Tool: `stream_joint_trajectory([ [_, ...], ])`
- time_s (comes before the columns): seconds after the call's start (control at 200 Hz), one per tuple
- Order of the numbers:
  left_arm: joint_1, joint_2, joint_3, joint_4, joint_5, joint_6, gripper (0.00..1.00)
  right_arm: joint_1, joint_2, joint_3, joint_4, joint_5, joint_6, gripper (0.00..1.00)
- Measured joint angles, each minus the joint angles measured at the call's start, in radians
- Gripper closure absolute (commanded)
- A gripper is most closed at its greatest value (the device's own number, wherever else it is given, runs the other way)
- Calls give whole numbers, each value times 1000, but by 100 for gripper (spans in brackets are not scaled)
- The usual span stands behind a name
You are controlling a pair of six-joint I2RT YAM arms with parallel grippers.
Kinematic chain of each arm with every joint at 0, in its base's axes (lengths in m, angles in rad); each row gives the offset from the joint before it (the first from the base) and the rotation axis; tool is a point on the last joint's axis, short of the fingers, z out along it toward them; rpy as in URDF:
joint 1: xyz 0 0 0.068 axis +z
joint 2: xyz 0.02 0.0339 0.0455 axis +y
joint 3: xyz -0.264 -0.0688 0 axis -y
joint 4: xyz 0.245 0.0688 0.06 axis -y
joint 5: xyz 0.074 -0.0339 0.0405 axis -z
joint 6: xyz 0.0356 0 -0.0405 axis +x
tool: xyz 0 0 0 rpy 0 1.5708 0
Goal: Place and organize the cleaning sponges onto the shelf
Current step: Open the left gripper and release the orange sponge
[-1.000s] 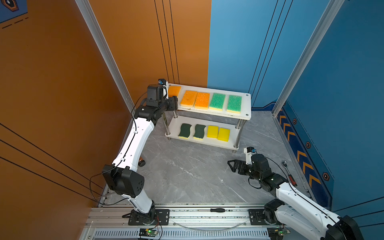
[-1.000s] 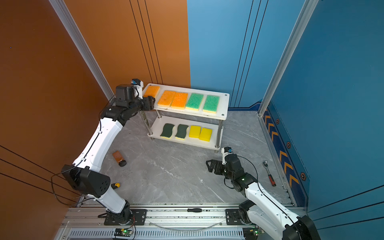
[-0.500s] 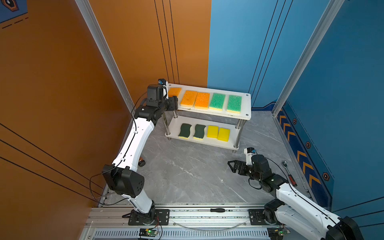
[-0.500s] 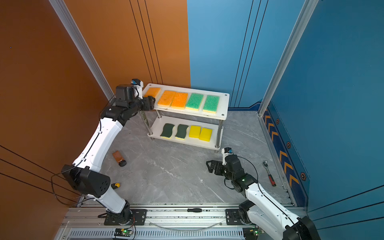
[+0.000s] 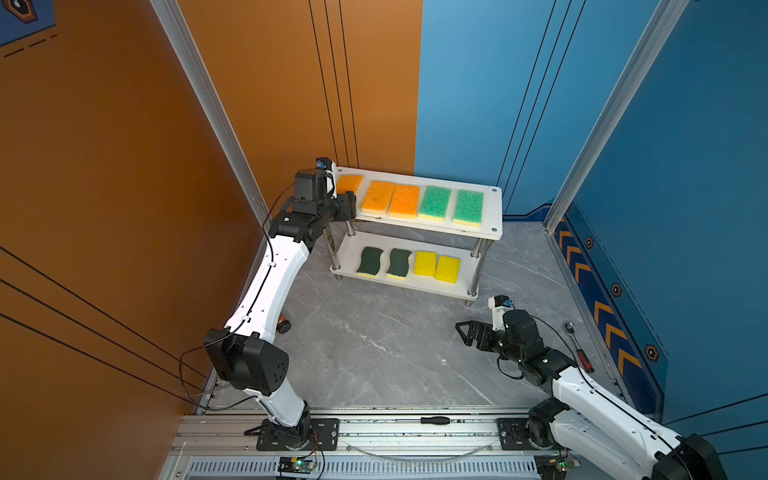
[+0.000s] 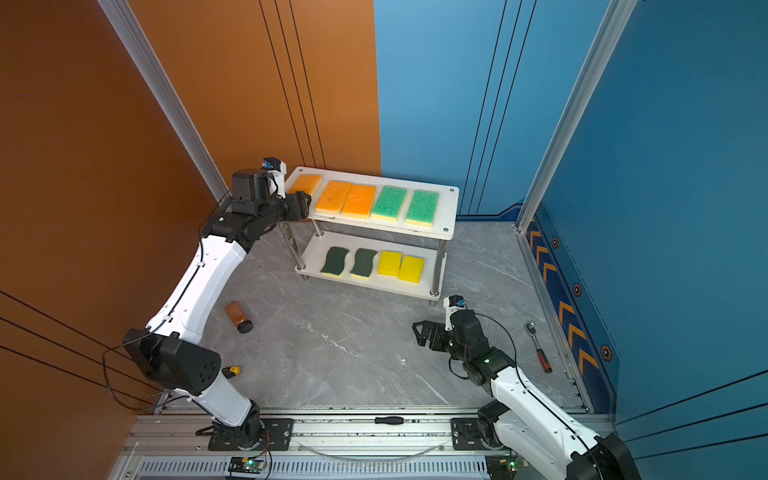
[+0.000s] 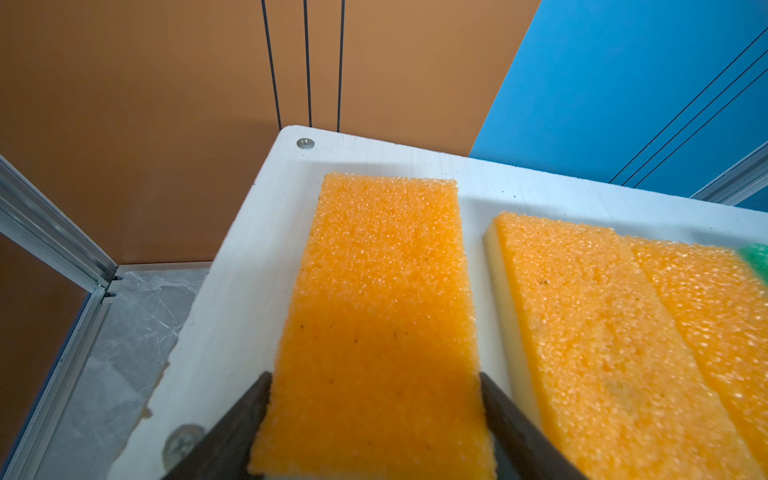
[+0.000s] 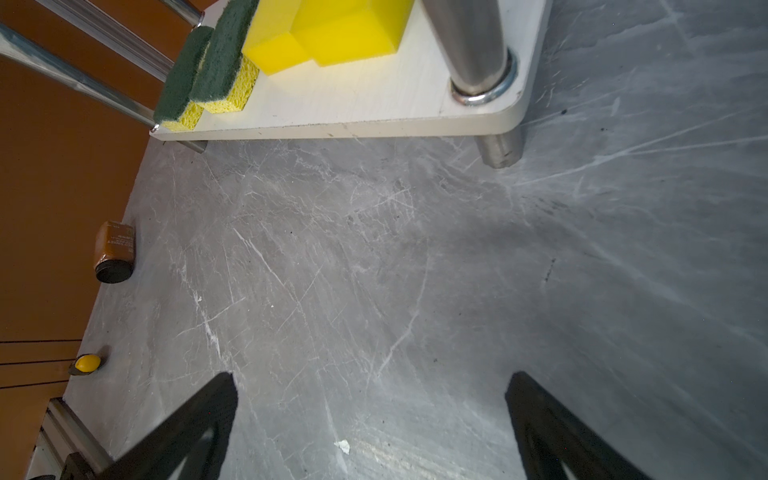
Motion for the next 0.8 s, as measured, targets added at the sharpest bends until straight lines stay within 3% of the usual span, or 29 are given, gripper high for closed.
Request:
stream_joint_trajectory([
  [0.801, -14, -2, -22, 38, -11, -3, 22, -13, -14, -14, 0, 0, 7, 0],
])
